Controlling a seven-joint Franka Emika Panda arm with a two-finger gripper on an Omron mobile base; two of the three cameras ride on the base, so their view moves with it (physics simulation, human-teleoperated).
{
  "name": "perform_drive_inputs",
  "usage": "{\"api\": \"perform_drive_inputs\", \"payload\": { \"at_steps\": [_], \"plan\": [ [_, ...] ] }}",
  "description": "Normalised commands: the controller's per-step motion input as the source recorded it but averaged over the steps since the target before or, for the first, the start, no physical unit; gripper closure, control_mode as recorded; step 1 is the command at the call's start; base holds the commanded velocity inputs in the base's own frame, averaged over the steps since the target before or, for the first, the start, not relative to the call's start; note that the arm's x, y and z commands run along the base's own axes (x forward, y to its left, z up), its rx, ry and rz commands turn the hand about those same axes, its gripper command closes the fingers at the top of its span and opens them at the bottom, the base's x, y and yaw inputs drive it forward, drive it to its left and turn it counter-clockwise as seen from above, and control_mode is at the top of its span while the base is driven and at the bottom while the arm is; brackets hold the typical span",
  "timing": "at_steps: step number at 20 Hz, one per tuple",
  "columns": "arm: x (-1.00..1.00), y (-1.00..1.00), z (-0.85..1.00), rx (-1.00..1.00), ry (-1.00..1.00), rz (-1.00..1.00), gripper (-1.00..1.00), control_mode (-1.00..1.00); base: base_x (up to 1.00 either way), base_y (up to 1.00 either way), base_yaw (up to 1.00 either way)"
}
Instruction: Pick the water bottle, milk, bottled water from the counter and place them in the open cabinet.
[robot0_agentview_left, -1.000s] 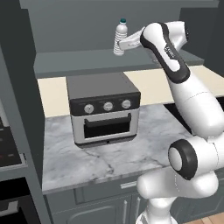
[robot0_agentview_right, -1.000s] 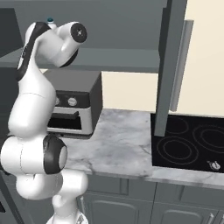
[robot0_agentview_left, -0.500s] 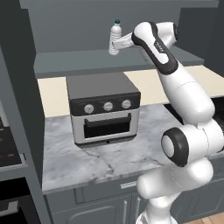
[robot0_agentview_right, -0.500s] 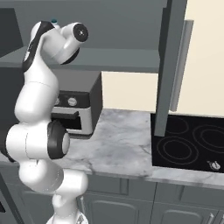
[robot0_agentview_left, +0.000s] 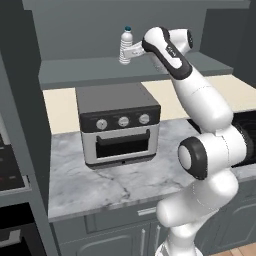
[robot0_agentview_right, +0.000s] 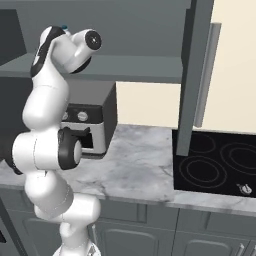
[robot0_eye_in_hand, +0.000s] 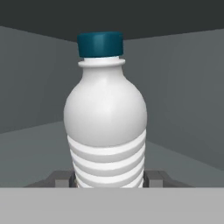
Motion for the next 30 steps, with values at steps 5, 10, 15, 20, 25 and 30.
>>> {"api": "perform_drive_inputs", "payload": {
  "at_steps": [5, 10, 15, 20, 25, 30],
  "plan": [
    [0.35, 0.12, -0.16, 0.00, 0.00, 0.00, 1.00, -1.00, 0.00, 0.00, 0.00],
    [0.38, 0.15, -0.19, 0.00, 0.00, 0.00, 1.00, -1.00, 0.00, 0.00, 0.00],
    [0.40, 0.16, -0.20, 0.00, 0.00, -0.01, 1.00, -1.00, 0.00, 0.00, 0.00],
    [0.42, 0.14, -0.16, 0.00, 0.00, -0.01, 1.00, -1.00, 0.00, 0.00, 0.00],
    [0.41, 0.17, -0.23, -0.02, 0.00, -0.01, 1.00, -1.00, 0.00, 0.00, 0.00],
    [0.16, 0.23, -0.28, -0.02, 0.01, 0.00, -1.00, -1.00, 0.00, 0.00, 0.00]
  ]
}}
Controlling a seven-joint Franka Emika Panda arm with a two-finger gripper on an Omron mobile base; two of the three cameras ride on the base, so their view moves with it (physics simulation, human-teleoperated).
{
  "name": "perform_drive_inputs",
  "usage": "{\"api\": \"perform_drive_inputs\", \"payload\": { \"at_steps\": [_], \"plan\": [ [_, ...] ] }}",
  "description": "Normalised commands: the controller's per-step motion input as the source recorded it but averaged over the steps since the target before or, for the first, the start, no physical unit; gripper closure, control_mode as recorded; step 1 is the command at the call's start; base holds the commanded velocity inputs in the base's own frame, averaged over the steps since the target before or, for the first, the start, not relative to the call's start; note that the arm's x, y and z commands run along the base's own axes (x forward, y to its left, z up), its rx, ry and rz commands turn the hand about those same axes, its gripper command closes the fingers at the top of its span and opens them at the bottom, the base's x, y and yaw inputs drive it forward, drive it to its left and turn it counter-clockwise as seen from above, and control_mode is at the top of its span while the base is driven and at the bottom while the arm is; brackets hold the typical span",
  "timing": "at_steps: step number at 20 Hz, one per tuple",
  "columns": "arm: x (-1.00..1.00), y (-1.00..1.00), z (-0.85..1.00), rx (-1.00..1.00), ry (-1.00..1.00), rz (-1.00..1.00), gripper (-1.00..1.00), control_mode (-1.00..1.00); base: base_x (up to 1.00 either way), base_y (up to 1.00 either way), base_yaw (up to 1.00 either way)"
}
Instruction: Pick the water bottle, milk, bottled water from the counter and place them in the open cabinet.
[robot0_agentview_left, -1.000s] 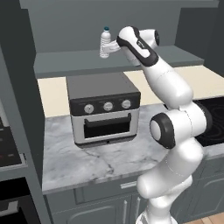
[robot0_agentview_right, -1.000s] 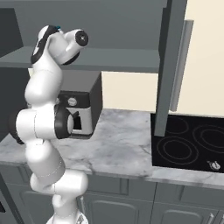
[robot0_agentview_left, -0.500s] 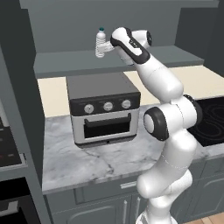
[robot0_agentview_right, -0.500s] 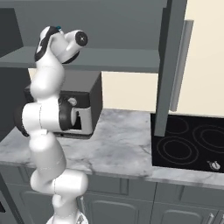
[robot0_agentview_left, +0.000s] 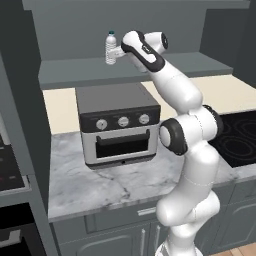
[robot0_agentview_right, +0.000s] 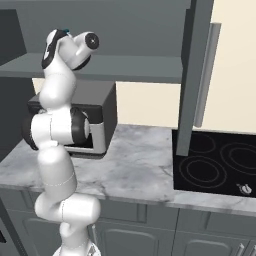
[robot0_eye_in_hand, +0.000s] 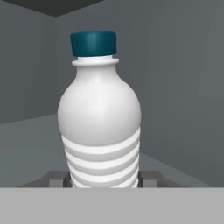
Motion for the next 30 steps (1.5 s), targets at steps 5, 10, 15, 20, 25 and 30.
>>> {"api": "perform_drive_inputs", "payload": {
  "at_steps": [5, 10, 15, 20, 25, 30],
  "plan": [
    [0.09, 0.15, -0.20, 0.00, 0.00, 0.00, -1.00, -1.00, 0.00, 0.00, 0.00],
    [-0.02, 0.01, -0.07, 0.00, 0.00, 0.00, -1.00, -1.00, 0.00, 0.00, 0.00],
    [-0.19, -0.05, 0.00, 0.00, 0.00, 0.00, -1.00, -1.00, 0.00, 0.00, 0.00],
    [-0.40, -0.17, 0.00, 0.00, -0.01, 0.00, -1.00, -1.00, 0.00, 0.00, 0.00],
    [-0.72, -0.19, 0.00, 0.00, -0.04, 0.00, -1.00, -1.00, 0.00, 0.00, 0.00],
    [-0.91, -0.15, 0.00, 0.00, -0.06, 0.00, -1.00, -1.00, 0.00, 0.00, 0.00]
  ]
}}
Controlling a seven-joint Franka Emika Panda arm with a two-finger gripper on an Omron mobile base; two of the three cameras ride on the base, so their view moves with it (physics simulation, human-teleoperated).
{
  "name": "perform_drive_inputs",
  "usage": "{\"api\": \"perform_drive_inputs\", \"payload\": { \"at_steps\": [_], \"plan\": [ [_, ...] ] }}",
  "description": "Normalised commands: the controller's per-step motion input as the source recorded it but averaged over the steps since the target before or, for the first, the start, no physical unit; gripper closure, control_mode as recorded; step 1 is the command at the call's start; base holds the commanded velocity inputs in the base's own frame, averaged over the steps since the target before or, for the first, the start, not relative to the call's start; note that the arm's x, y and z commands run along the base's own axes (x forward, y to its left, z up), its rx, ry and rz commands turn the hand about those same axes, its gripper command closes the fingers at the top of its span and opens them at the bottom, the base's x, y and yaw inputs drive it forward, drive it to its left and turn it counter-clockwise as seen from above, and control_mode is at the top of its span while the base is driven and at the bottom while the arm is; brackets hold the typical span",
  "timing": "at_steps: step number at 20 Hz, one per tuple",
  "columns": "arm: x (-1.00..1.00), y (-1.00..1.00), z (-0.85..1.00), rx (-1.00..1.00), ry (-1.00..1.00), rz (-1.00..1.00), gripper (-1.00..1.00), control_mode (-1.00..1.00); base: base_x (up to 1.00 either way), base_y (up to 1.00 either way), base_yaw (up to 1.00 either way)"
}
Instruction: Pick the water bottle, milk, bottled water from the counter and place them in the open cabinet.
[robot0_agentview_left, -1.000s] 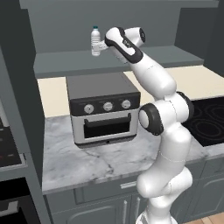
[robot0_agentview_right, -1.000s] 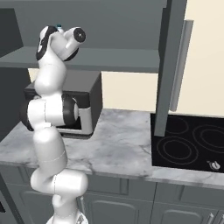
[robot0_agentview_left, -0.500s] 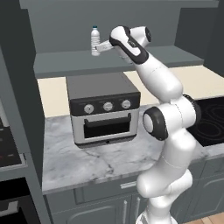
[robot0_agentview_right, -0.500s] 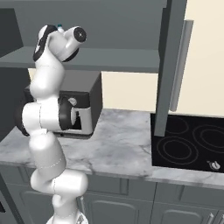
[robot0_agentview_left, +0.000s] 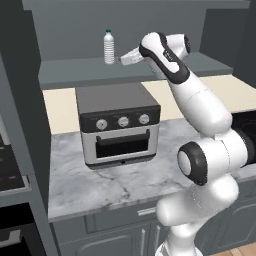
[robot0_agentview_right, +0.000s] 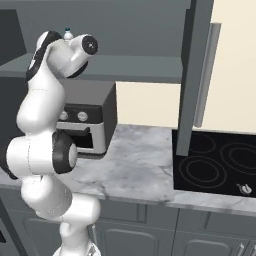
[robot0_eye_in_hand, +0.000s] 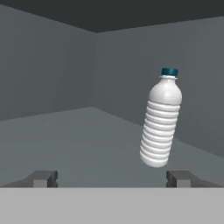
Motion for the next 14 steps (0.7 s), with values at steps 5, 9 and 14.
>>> {"api": "perform_drive_inputs", "payload": {
  "at_steps": [5, 9, 14],
  "plan": [
    [-1.00, -0.15, 0.00, 0.00, -0.08, 0.00, -1.00, -1.00, 0.00, 0.00, 0.00],
    [-0.98, -0.17, 0.00, 0.00, -0.09, 0.00, -1.00, -1.00, 0.00, 0.00, 0.00],
    [-0.95, -0.17, 0.00, 0.00, -0.06, 0.00, -1.00, -1.00, 0.00, 0.00, 0.00]
  ]
}}
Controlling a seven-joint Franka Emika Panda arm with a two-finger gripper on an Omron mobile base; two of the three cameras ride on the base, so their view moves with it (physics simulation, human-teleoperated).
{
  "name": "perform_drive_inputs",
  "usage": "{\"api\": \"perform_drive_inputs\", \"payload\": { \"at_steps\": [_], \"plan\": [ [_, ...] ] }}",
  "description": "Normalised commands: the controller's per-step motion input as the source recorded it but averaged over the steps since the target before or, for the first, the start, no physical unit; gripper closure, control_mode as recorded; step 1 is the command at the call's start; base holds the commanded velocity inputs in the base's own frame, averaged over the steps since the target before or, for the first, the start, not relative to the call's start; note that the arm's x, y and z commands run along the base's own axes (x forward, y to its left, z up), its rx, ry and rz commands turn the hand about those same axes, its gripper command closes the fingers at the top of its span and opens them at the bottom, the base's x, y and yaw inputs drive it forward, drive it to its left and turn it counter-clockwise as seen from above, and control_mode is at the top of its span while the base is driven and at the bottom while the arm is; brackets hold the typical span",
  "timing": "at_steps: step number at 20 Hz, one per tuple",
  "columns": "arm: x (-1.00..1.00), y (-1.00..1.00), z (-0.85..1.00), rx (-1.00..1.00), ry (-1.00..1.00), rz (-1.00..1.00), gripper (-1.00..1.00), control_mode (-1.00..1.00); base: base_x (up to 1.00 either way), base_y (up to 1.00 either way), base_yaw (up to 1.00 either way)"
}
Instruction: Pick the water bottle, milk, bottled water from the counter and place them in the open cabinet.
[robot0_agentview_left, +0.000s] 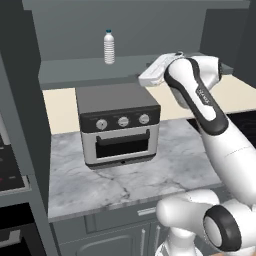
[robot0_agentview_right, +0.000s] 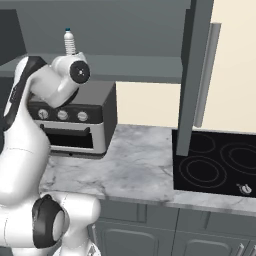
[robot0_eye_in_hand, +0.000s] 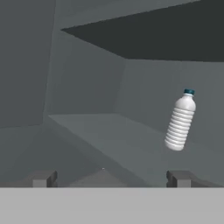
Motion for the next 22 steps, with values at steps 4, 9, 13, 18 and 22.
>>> {"api": "perform_drive_inputs", "payload": {
  "at_steps": [4, 9, 13, 18, 22],
  "plan": [
    [-0.97, -0.14, 0.00, 0.00, -0.05, 0.00, -1.00, -1.00, 0.00, 0.00, 0.00],
    [-0.94, -0.04, -0.05, 0.00, 0.00, 0.00, -1.00, -1.00, 0.00, 0.00, 0.00],
    [-0.99, -0.03, 0.00, 0.00, 0.00, 0.00, -1.00, -1.00, 0.00, 0.00, 0.00],
    [-0.95, -0.07, -0.03, 0.00, 0.00, -0.01, -1.00, -1.00, 0.00, 0.00, 0.00],
    [-0.91, -0.10, -0.09, 0.00, 0.02, -0.01, -1.00, -1.00, 0.00, 0.00, 0.00]
  ]
}}
